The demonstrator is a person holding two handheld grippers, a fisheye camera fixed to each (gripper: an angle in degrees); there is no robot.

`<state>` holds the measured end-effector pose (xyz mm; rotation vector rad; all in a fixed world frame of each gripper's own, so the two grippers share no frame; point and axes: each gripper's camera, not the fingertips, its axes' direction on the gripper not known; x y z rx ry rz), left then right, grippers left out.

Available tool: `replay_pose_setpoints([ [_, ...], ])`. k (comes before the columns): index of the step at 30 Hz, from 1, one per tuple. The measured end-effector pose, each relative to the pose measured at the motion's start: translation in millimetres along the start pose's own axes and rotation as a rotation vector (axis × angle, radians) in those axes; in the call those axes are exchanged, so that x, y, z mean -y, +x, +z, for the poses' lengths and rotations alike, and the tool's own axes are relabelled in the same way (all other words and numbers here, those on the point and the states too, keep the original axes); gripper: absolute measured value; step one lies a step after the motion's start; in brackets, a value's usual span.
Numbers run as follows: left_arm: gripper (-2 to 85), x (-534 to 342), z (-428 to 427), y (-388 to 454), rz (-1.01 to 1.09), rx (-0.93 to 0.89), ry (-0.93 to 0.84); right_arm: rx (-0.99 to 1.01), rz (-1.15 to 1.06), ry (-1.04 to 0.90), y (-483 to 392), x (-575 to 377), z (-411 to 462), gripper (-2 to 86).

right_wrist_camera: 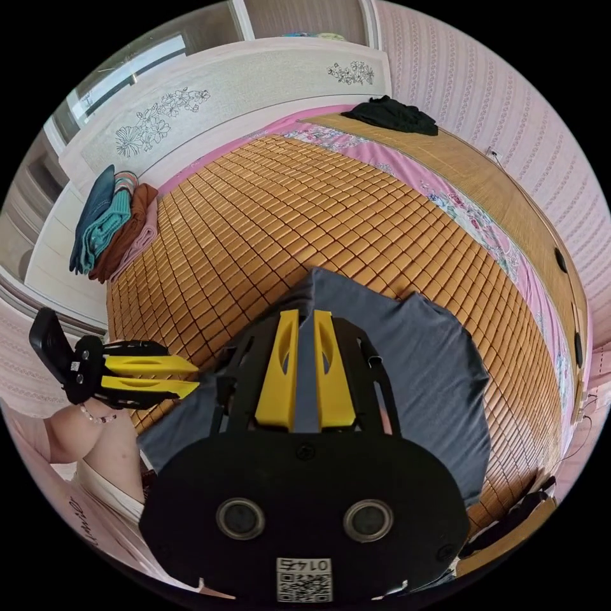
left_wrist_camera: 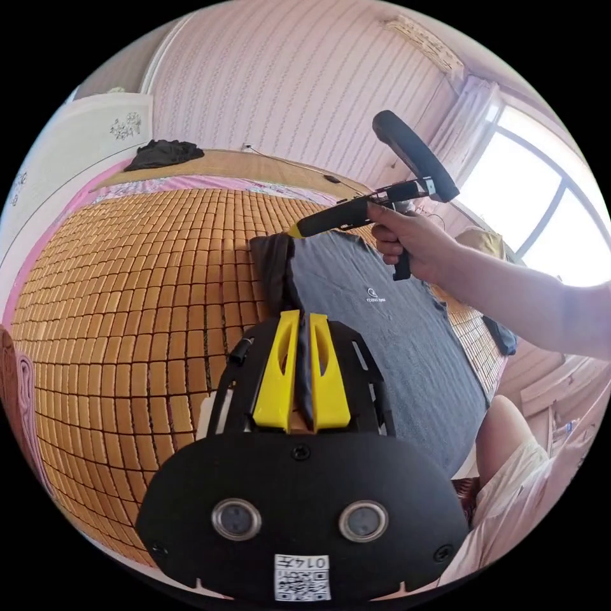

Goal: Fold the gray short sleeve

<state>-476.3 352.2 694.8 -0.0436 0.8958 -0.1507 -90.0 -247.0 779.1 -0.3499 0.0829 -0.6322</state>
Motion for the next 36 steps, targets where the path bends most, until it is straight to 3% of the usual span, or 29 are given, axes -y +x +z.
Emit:
replay_pose_setpoints([
  [3, 6.1, -9.1, 22.8, 4.7, 0.007, -0.083, -0.058, 0.005, 0.028, -0.057, 24.1, -16.4, 3.6, 6.3],
  [14, 5.4, -22.5, 138.6, -9.6, -0.035, 0.01, -0.188, 0.047, 0.068, -0.151, 47.9, -12.2, 38.2, 3.8],
  [19, 3.7, -23.9, 165.3, 2.5, 0.055, 0.034, -0.211, 0.014, 0.057, -0.1, 66.4, -24.4, 17.4, 0.9],
  [24, 5.5, -41.4, 198.3, 11.4, 0.103, 0.034, -0.236, 0.028, 0.079, -0.153, 93.2, -49.0, 21.7, 4.1],
  [30, 6.5, -60.5, 209.8, 9.3, 0.117, -0.001, -0.223, 0.126, 0.187, 0.078, 135.3, -146.0, -48.9, 5.6],
  [36, 6.5, -63.6, 197.5, 21.4, 0.147, -0.031, -0.195, -0.03, 0.511, 0.073, 203.6, -315.7, -93.2, 5.9],
])
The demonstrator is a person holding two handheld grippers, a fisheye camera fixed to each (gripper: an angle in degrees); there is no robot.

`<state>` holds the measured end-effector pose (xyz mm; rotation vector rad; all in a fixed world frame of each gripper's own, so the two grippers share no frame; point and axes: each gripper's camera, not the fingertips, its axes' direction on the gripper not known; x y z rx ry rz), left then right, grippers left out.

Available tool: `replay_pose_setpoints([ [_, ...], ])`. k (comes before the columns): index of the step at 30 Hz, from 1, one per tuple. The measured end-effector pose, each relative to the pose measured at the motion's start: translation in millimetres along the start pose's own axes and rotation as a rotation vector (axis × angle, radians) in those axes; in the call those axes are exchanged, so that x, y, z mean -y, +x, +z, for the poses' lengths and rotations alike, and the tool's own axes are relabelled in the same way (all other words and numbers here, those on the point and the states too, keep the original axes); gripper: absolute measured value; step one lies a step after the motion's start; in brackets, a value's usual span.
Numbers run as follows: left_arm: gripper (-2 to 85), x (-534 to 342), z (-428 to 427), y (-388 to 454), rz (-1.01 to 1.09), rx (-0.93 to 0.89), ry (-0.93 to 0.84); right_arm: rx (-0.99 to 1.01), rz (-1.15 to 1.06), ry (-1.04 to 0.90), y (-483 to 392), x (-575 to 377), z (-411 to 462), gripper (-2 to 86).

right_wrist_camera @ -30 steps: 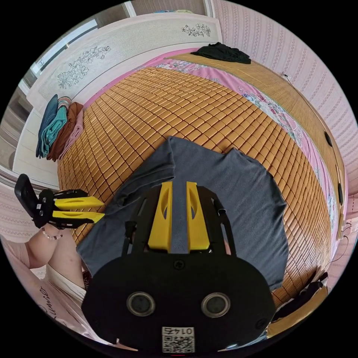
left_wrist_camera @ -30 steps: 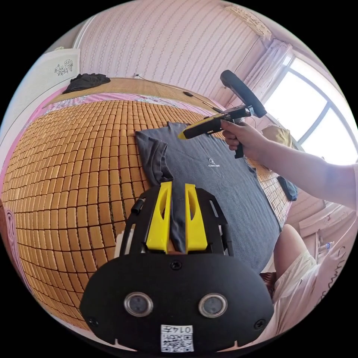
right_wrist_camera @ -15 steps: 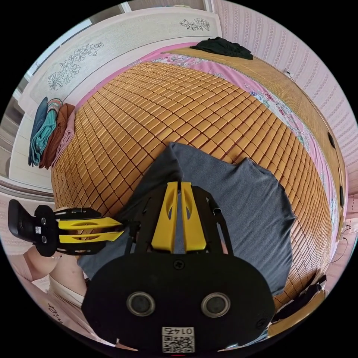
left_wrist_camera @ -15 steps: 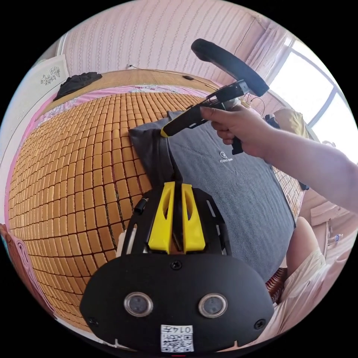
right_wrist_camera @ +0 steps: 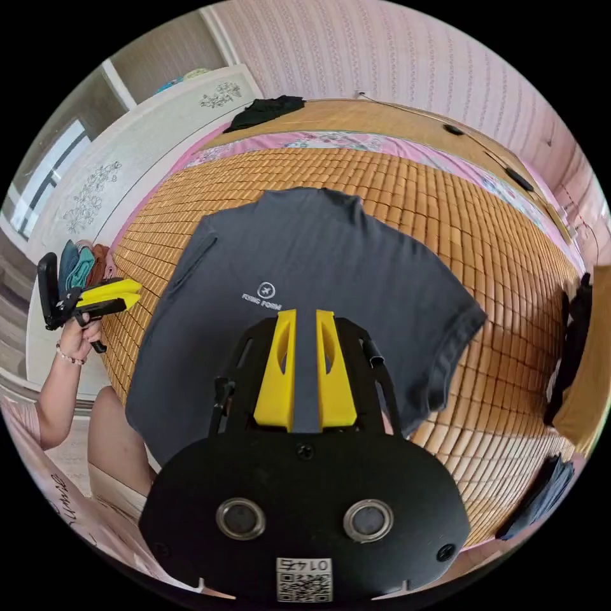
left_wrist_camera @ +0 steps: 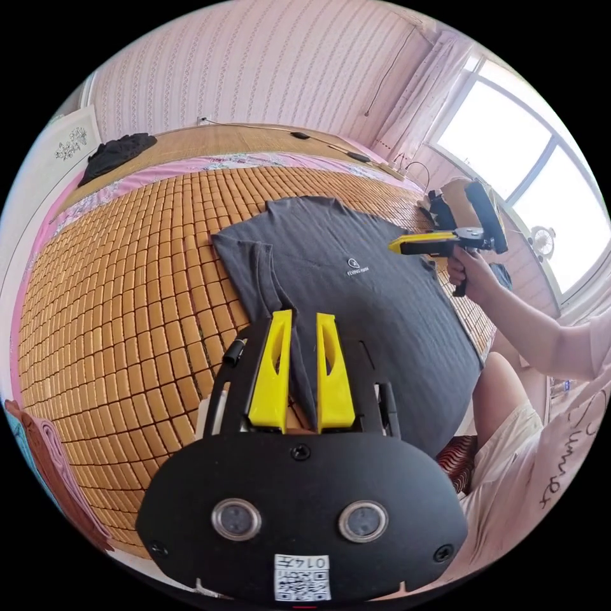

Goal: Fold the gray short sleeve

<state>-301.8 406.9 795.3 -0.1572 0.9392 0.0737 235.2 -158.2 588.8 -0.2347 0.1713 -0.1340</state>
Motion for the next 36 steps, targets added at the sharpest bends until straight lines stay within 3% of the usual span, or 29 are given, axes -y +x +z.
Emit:
replay_pose_setpoints([
  [5, 4.6, 49.3, 25.6, 36.2, 0.097, -0.198, -0.007, -0.024, 0.29, 0.057, 108.1, -83.0, -32.7, 6.2],
  [11, 3.9, 135.4, 117.3, 136.6, 0.307, -0.185, -0.032, 0.033, 0.329, 0.112, 155.0, -108.6, -42.9, 6.7],
  [19, 5.1, 239.3, 286.8, 238.1, 0.316, -0.323, -0.164, 0.105, 0.317, 0.15, 187.8, -122.0, -37.2, 4.5],
  [26, 6.2, 270.6, 392.0, 289.0, 0.343, -0.146, -0.285, 0.199, 0.332, 0.19, 218.3, -145.3, -45.1, 2.3],
  [28, 0.9, 273.3, 407.0, 290.3, 0.358, -0.085, -0.321, 0.191, 0.321, 0.185, 221.1, -147.5, -47.5, 2.2],
  [32, -0.5, 281.4, 383.3, 260.0, 0.331, -0.108, -0.247, 0.126, 0.277, 0.239, 220.1, -156.0, -64.6, 2.4],
  [36, 0.4, 267.2, 327.5, 198.0, 0.28, -0.136, -0.12, 0.247, 0.092, 0.317, 201.9, -162.4, -83.2, 3.6],
])
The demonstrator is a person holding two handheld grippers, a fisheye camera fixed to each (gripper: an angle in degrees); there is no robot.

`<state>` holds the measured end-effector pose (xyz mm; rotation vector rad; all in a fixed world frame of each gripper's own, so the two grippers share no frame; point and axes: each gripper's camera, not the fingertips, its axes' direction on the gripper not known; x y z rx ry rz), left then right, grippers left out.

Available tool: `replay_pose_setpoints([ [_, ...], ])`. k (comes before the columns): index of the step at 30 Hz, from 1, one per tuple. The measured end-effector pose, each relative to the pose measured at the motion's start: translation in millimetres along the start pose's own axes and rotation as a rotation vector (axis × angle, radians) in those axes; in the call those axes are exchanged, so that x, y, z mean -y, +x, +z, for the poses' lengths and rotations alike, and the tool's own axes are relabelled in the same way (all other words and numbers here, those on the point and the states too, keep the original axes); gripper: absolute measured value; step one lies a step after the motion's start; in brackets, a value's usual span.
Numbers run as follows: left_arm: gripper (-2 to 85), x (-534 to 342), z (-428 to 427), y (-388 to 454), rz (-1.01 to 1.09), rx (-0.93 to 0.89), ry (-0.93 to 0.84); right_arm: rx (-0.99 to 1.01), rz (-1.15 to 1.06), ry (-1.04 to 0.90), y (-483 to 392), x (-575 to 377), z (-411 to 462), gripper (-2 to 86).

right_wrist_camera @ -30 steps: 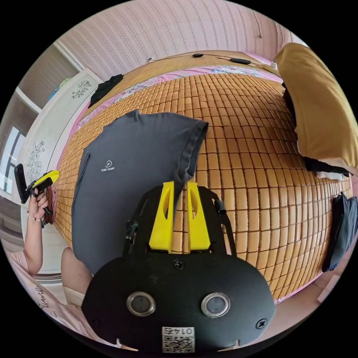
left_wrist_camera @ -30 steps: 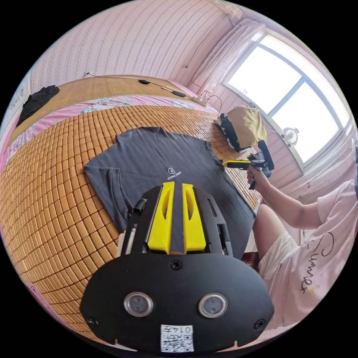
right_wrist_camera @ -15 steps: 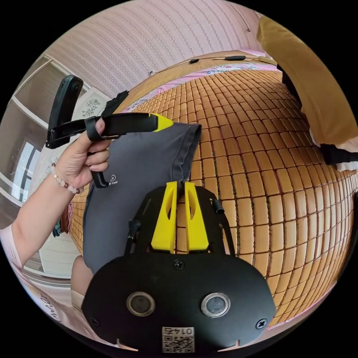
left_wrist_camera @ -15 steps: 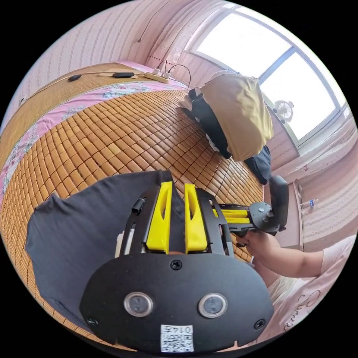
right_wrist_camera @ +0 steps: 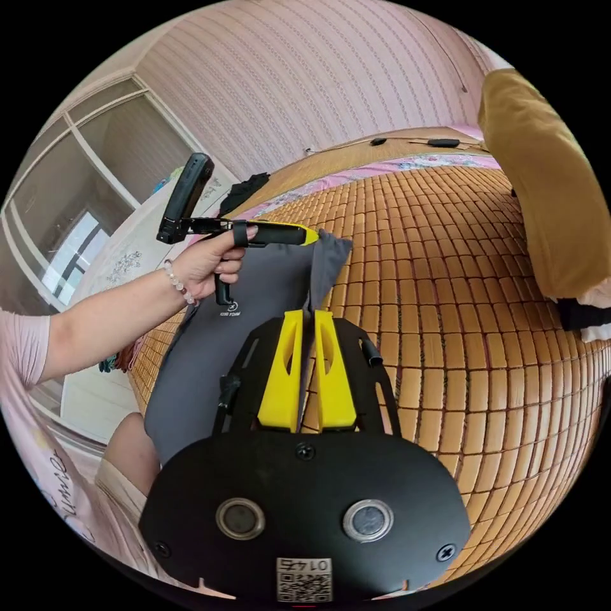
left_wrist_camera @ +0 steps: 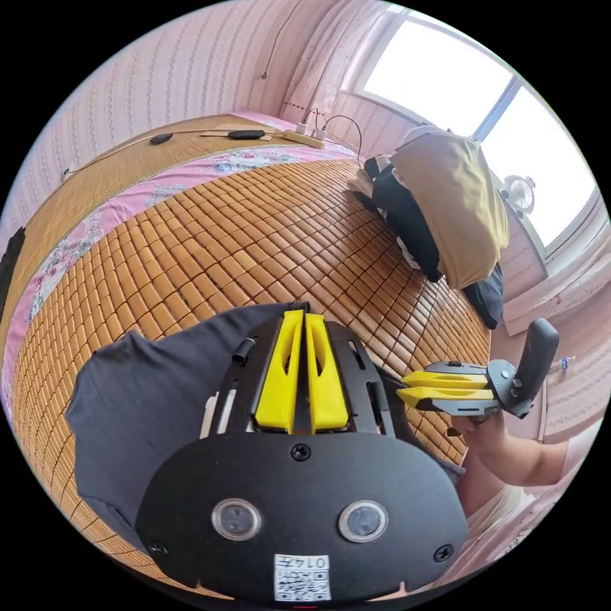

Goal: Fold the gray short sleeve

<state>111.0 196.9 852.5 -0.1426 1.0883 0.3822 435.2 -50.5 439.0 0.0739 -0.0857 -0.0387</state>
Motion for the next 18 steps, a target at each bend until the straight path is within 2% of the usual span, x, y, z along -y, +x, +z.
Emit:
replay_pose_setpoints([
  [2, 5.3, -31.5, -23.3, -39.7, -0.061, 0.032, -0.008, 0.002, -0.067, -0.05, -2.8, -0.9, -2.4, 4.2],
  [5, 9.0, -68.8, -59.2, -85.7, -0.147, -0.009, -0.006, -0.06, 0.001, -0.054, 12.8, 2.8, -7.4, 4.0],
  [9, 8.0, -127.9, -134.8, -131.4, -0.202, 0.021, 0.125, -0.058, -0.028, -0.075, 21.3, 24.7, -0.2, 6.6],
  [11, 7.5, -168.9, -180.8, -168.3, -0.26, 0.098, 0.18, -0.094, -0.063, -0.136, 20.9, 50.7, 17.7, 8.7],
  [18, 7.3, -244.7, -248.6, -261.9, -0.397, 0.234, 0.187, -0.254, -0.226, -0.217, 9.4, 103.9, 65.9, 10.1],
])
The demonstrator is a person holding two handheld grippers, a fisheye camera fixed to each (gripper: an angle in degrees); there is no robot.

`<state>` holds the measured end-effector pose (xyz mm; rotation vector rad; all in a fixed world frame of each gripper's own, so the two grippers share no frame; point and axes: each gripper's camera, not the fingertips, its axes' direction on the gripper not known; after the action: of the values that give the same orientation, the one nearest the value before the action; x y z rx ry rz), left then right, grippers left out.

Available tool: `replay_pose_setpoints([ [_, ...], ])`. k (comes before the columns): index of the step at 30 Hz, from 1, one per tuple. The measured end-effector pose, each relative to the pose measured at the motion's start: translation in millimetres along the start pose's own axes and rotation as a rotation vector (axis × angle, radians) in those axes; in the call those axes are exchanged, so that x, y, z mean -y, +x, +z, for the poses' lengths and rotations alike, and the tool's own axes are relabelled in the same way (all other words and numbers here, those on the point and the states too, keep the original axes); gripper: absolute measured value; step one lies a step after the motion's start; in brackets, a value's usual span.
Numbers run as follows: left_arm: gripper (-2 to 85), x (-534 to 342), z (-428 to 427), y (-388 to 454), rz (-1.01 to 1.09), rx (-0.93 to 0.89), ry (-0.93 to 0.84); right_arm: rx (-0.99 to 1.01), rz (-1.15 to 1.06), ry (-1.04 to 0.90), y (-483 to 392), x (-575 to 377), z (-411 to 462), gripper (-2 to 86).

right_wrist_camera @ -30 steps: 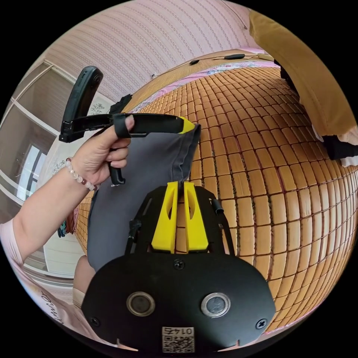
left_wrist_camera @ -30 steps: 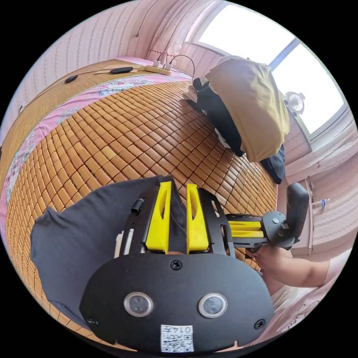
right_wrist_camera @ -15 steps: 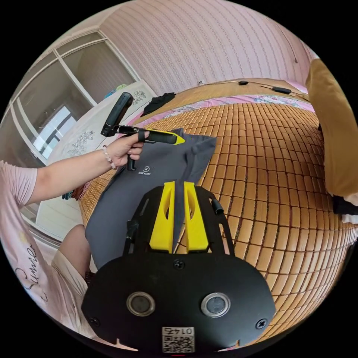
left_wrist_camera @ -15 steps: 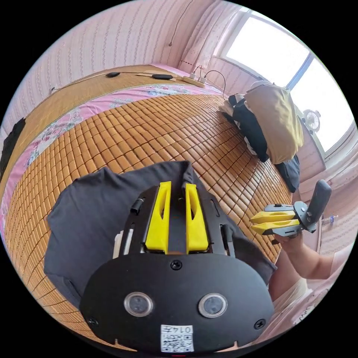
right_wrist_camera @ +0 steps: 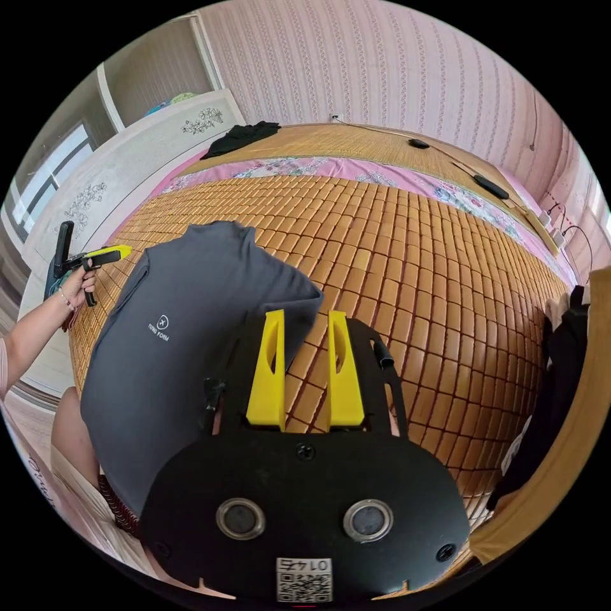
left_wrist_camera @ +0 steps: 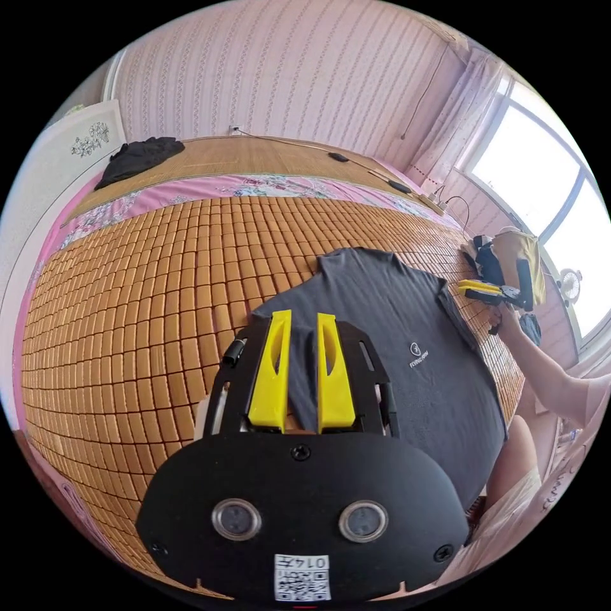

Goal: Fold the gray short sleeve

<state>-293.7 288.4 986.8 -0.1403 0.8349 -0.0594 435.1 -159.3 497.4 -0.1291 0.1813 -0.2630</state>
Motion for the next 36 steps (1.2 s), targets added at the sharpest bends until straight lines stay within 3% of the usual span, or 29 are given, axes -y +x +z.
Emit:
replay_pose_setpoints([
  [6, 9.1, 16.5, 14.5, -53.7, -0.125, -0.036, -0.066, -0.019, -0.045, -0.101, -13.2, 18.8, 21.1, 6.7],
  [12, 1.2, 43.4, -9.9, -81.8, -0.232, -0.038, -0.065, 0.026, 0.026, -0.107, -7.3, 27.7, 21.7, 1.7],
  [16, -0.7, 62.6, -43.2, -93.8, -0.295, -0.074, 0.017, 0.035, 0.151, -0.066, 11.5, 38.9, 11.9, 1.2],
  [22, -1.0, 97.2, -89.1, -84.9, -0.365, -0.066, 0.101, 0.035, 0.163, 0.015, 11.2, 53.5, -19.6, 0.9],
  [30, -1.0, 79.2, -205.8, -11.4, -0.099, -0.201, 0.116, 0.128, 0.001, 0.096, -25.9, -14.6, -92.9, 1.0],
  [32, -1.0, 47.3, -253.5, 17.1, 0.019, -0.185, 0.077, 0.103, -0.053, 0.084, -41.5, -51.5, -116.1, 1.0],
  [36, -1.0, -19.3, -308.8, 41.4, 0.06, -0.234, 0.033, 0.131, -0.033, 0.042, -53.7, -112.7, -130.0, 1.2],
])
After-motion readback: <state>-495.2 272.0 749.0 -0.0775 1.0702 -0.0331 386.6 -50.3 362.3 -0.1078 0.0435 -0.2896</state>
